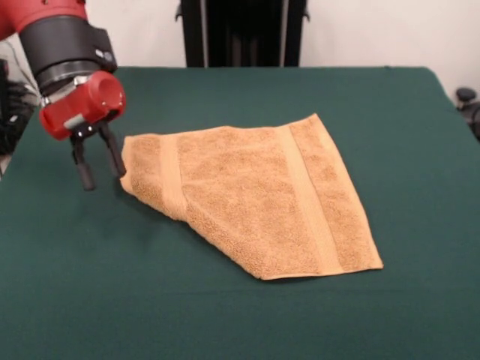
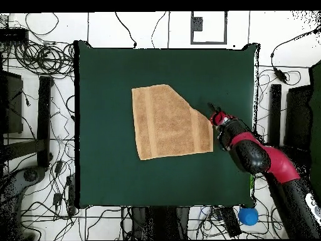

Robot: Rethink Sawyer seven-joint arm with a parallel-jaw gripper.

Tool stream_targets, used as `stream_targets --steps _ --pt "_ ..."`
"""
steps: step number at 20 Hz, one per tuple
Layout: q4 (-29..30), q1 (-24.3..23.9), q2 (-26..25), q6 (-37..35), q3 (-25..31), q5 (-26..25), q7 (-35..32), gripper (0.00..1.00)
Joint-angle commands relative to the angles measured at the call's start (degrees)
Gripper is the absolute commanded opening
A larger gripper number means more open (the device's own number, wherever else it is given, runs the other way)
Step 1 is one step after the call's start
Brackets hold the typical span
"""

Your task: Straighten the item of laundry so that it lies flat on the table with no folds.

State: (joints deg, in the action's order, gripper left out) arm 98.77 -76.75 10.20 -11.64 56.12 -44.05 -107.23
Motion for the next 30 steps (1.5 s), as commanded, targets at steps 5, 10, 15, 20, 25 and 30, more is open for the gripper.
stream_targets --steps 5,10,15,20,25,30 --pt "-1.8 1.5 -13.7 -9.1 4.3 -1.1 15.4 1.00" --pt "-1.7 2.0 -13.4 -11.1 4.8 -0.7 15.2 1.00" --pt "-1.7 2.5 -13.1 -11.8 5.1 -0.9 14.2 1.00" --pt "-1.2 3.5 -12.2 -10.6 4.6 -1.6 11.6 1.00" --pt "-0.4 4.5 -10.4 -8.7 3.7 -2.5 8.7 1.00" --pt "-0.5 5.4 -6.7 -10.4 3.7 -1.6 8.1 1.00"
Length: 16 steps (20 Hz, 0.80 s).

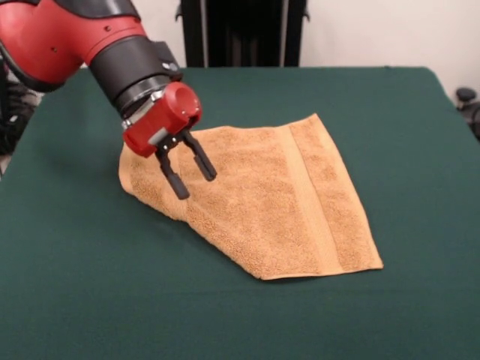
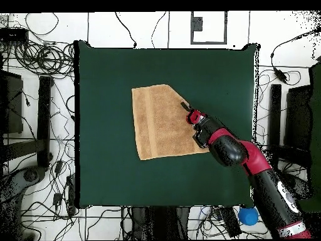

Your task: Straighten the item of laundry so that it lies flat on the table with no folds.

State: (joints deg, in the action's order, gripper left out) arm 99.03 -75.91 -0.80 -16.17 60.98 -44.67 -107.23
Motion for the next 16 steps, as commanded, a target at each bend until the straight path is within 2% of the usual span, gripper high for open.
stream_targets --steps 1,5,7,8,10,14,16 --pt "-0.6 4.7 5.0 -6.0 -1.2 -0.9 7.9 1.00" --pt "-0.9 5.7 7.6 -3.8 -3.1 -2.8 6.5 1.00" --pt "-1.3 7.6 11.3 -2.0 -5.4 -4.8 4.3 1.00" --pt "-1.6 9.7 14.8 -0.6 -8.0 -6.5 2.0 1.00" --pt "-2.6 12.1 17.6 0.5 -11.1 -8.7 0.7 1.00" --pt "-3.7 13.1 16.5 -2.3 -13.2 -8.8 2.0 1.00" --pt "-3.9 11.2 13.2 -7.4 -11.8 -6.7 7.6 1.00"
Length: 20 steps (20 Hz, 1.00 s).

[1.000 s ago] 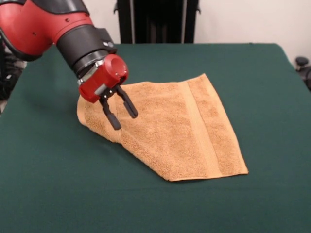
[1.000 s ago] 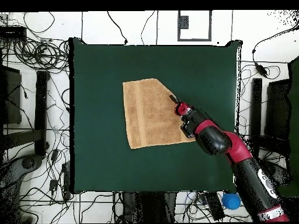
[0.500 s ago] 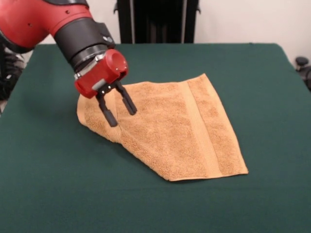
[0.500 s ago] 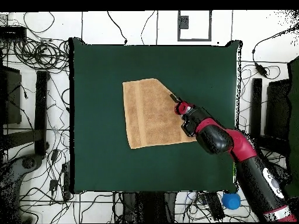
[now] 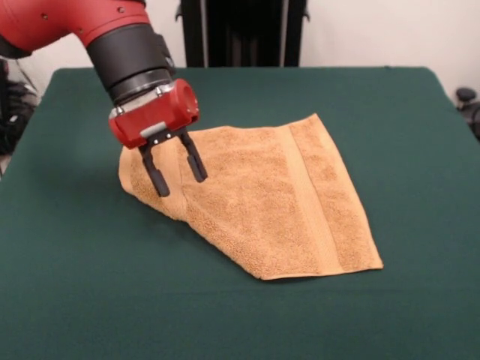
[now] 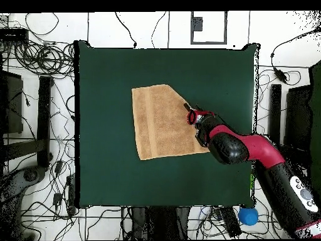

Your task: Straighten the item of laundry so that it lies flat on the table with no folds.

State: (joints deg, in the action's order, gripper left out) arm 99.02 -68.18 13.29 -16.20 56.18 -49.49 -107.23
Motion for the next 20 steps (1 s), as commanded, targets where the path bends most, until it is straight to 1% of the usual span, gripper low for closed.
stream_targets --steps 1,2,5,11,14,17,20 --pt "-3.6 3.2 -1.0 -8.1 -7.0 -1.5 8.2 1.00" --pt "-3.3 2.4 -1.9 -11.3 -6.5 0.4 10.5 1.00" --pt "-1.3 1.4 -1.9 -16.8 -6.5 3.9 12.0 1.00" --pt "4.1 -2.2 -1.9 -22.2 -5.2 7.4 12.1 1.00" --pt "7.0 -4.8 -3.6 -26.6 -3.1 11.3 12.7 1.00" --pt "9.1 -6.7 -4.9 -28.8 -1.6 13.8 13.0 1.00" --pt "9.5 -8.0 -6.4 -30.0 -0.9 15.1 13.8 1.00"
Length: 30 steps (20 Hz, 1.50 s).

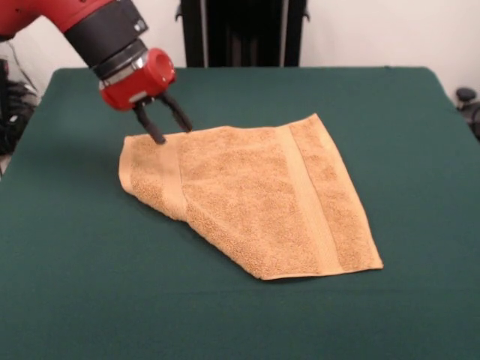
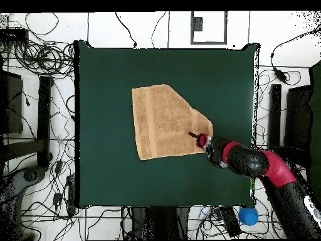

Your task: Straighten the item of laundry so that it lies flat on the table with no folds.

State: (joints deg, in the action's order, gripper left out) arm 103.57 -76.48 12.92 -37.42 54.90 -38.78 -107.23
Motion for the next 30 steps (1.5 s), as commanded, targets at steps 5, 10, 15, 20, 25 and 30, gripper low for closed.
stream_targets --steps 5,10,15,20,25,30 --pt "2.9 0.6 -3.8 -6.6 0.1 1.5 13.1 1.00" --pt "-1.5 3.5 1.7 -3.6 -2.7 -4.7 11.5 1.00" --pt "-3.2 7.0 11.3 1.3 -4.9 -13.2 5.8 1.00" --pt "-4.2 8.0 12.6 1.7 -5.1 -15.3 4.5 1.00" --pt "-5.5 8.5 12.5 0.0 -4.7 -14.0 6.5 1.00" --pt "-6.7 7.9 10.9 -0.7 -4.3 -13.3 9.3 1.00"
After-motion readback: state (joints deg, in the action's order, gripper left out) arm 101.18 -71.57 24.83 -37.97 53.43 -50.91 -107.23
